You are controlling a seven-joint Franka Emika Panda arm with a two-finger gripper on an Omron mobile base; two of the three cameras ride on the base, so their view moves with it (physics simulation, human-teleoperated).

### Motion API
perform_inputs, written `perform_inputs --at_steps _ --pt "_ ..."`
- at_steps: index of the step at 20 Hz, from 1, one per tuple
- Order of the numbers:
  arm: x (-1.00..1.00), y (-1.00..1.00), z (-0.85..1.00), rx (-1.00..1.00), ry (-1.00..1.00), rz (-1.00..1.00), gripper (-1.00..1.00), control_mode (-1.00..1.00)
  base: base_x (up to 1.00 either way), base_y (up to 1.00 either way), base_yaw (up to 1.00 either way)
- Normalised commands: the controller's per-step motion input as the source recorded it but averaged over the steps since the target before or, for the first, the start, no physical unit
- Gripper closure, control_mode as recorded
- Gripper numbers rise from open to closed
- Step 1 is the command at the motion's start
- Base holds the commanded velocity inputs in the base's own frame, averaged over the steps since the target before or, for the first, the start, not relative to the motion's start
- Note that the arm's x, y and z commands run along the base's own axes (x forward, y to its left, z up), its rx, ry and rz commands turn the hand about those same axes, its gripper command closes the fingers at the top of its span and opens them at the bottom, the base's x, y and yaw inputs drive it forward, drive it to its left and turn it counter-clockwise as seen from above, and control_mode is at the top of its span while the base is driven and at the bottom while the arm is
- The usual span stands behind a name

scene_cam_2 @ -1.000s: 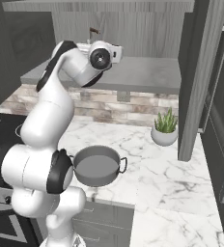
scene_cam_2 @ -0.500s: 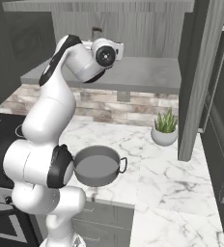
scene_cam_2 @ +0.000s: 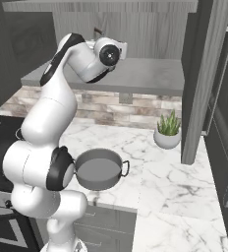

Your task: Pick the kettle from the cabinet and place it on a stove burner. Then pick the pot from the counter and place it on another stove burner. Finally, turn both burners on.

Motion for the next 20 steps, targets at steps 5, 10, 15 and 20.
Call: perform_inputs --at_steps 5,10,15,20 --pt "0.0 0.0 0.0 0.0 0.0 0.0 1.0 -1.0 0.0 0.0 0.0" --pt "0.0 0.01 -0.04 0.0 0.0 0.0 1.0 -1.0 0.0 0.0 0.0" --pt "0.0 0.01 -0.01 0.0 0.0 0.0 1.0 -1.0 0.0 0.0 0.0" --pt "-0.02 0.01 0.0 0.0 0.0 0.0 1.0 -1.0 0.0 0.0 0.0"
